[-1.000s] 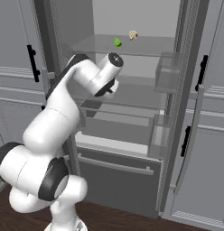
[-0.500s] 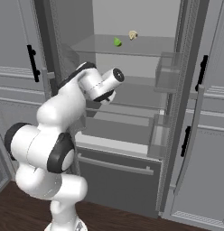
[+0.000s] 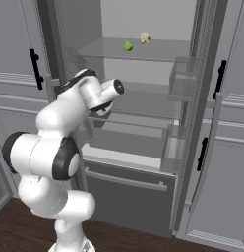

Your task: Grab a lemon wedge from the fridge and one ice cube from the ice bowl, and put them in the glass of lemonade.

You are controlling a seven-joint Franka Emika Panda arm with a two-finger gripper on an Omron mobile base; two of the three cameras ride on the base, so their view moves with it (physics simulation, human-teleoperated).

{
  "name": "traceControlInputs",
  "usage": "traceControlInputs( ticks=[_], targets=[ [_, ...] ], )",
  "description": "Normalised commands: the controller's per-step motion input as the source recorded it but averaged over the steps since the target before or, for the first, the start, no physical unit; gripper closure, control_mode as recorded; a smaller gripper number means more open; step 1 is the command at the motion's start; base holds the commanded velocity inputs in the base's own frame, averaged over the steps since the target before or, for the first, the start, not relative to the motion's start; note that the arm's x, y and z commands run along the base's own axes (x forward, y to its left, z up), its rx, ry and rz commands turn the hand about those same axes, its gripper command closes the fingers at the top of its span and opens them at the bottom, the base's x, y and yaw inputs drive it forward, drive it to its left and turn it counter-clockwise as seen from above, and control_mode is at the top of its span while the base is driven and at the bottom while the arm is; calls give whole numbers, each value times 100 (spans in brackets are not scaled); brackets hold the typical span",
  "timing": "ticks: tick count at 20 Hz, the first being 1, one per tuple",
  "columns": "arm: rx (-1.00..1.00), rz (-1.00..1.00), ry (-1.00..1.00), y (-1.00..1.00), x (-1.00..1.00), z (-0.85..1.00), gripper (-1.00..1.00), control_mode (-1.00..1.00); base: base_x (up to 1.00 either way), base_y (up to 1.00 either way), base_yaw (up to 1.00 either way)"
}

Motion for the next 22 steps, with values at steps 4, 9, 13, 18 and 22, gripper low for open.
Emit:
traceControlInputs(
  ticks=[4, 9, 13, 18, 22],
  targets=[
    [14, 6, 0, 91, -45, -7, -100, -100, 0, 0, 0],
    [11, 10, 0, 99, -64, -4, -100, -100, 0, 0, 0],
    [2, 11, 0, 100, -64, 1, -100, -100, 0, 0, 0],
    [0, 5, 0, 100, -27, 2, -100, -100, 0, 0, 0],
    [-6, 0, 1, 92, -3, 10, -100, -100, 0, 0, 0]
  ],
)
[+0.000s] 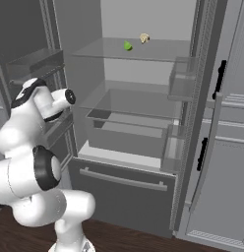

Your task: Grab a lemon wedge from the fridge and one ice cube from the ice bowl, and put them in the glass of lemonade.

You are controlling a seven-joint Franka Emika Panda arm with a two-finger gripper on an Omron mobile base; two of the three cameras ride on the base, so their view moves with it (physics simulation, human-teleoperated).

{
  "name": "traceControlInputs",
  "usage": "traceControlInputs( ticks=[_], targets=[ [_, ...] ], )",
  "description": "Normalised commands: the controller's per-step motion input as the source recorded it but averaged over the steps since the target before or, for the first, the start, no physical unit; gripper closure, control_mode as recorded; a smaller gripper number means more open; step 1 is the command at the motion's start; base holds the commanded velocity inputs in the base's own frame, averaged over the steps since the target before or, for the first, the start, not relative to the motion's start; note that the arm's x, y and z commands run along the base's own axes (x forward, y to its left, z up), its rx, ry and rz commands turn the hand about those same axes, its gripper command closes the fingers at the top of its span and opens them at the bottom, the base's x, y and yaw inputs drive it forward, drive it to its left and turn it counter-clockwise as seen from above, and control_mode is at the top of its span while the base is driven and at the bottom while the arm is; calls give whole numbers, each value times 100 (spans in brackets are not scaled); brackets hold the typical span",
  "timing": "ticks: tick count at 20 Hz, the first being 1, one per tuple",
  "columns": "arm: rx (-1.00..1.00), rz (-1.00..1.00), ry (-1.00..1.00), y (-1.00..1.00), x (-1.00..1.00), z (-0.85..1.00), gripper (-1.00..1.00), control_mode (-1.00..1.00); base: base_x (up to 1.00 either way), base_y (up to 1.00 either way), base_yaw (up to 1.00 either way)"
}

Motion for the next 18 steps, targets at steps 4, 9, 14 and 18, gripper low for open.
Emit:
traceControlInputs(
  ticks=[4, 9, 14, 18],
  targets=[
    [-6, -1, 4, 16, -10, 2, -100, -100, 0, 0, 0],
    [5, -7, -11, -90, -94, 7, -100, -100, 0, 0, 0],
    [0, -4, -4, -100, -87, 50, -100, -100, 0, 0, 0],
    [-14, -7, 4, -95, -46, 79, -100, -100, 0, 0, 0]
  ],
)
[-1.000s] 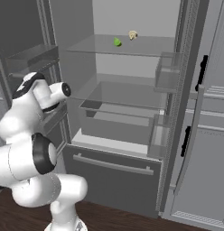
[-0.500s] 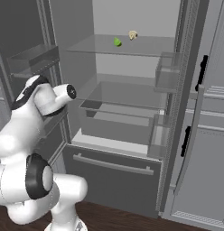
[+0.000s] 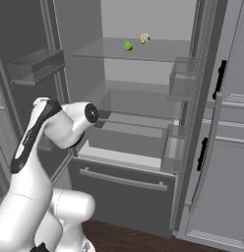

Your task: Grab a lemon wedge from the fridge and one ice cube from the ice bowl, and put them in the glass of lemonade.

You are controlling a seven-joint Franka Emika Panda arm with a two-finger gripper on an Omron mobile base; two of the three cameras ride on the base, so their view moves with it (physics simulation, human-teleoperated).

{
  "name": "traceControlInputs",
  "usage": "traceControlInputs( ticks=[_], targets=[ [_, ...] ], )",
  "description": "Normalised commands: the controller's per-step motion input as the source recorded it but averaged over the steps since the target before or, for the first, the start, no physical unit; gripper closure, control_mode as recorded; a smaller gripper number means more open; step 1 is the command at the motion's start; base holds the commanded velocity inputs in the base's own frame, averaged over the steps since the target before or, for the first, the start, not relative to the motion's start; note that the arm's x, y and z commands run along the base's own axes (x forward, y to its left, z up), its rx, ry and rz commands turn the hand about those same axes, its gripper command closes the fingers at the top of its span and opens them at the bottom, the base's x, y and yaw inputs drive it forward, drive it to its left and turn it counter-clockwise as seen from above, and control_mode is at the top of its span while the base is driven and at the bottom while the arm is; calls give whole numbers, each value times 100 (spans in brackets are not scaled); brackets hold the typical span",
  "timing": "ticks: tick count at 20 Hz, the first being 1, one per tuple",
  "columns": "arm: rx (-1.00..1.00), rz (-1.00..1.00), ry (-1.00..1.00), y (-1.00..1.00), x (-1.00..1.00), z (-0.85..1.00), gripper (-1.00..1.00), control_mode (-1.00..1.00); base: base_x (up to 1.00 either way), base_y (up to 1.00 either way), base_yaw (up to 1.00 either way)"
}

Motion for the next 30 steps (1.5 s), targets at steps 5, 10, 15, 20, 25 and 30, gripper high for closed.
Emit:
traceControlInputs(
  ticks=[5, 10, 15, 20, 25, 30],
  targets=[
    [-43, -14, 12, -78, -23, 81, -100, -100, 0, 0, 0],
    [-47, -16, 18, -71, -23, 61, -100, -100, 0, 0, 0],
    [-30, -16, 6, -66, -87, 26, -100, -100, 0, 0, 0],
    [-23, -17, -26, -21, -100, -22, -100, -100, 0, 0, 0],
    [-25, -6, -11, 15, -80, 0, -100, -100, 0, 0, 0],
    [-6, 0, -5, 6, -47, 19, -100, -100, 0, 0, 0]
  ],
)
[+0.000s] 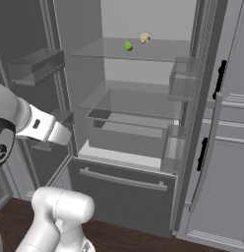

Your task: Grab a lemon wedge from the fridge and one ice cube from the ice bowl, and put them in the glass of lemonade.

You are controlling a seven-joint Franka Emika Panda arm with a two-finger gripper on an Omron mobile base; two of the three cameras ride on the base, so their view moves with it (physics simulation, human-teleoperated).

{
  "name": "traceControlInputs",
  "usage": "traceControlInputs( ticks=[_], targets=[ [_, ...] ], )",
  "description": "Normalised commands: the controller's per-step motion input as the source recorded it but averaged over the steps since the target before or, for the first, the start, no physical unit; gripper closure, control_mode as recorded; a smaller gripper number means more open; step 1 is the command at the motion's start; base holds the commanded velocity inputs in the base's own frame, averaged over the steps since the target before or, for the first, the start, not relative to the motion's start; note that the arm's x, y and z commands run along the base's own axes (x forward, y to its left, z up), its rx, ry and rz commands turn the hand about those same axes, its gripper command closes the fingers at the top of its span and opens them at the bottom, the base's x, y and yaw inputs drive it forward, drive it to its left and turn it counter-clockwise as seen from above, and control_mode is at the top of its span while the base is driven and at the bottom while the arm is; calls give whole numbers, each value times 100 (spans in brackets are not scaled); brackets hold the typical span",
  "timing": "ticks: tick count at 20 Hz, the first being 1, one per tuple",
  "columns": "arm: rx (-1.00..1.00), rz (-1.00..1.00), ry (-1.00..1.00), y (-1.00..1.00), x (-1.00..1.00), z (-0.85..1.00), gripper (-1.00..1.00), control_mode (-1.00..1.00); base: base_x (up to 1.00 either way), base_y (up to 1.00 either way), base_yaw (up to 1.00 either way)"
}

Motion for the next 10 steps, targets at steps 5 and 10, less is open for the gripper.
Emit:
traceControlInputs(
  ticks=[5, 10],
  targets=[
    [0, 0, 0, 0, 18, 4, -100, -100, 0, 0, 0],
    [0, 0, 0, -1, 26, 0, -100, -100, 0, 0, 0]
  ],
)
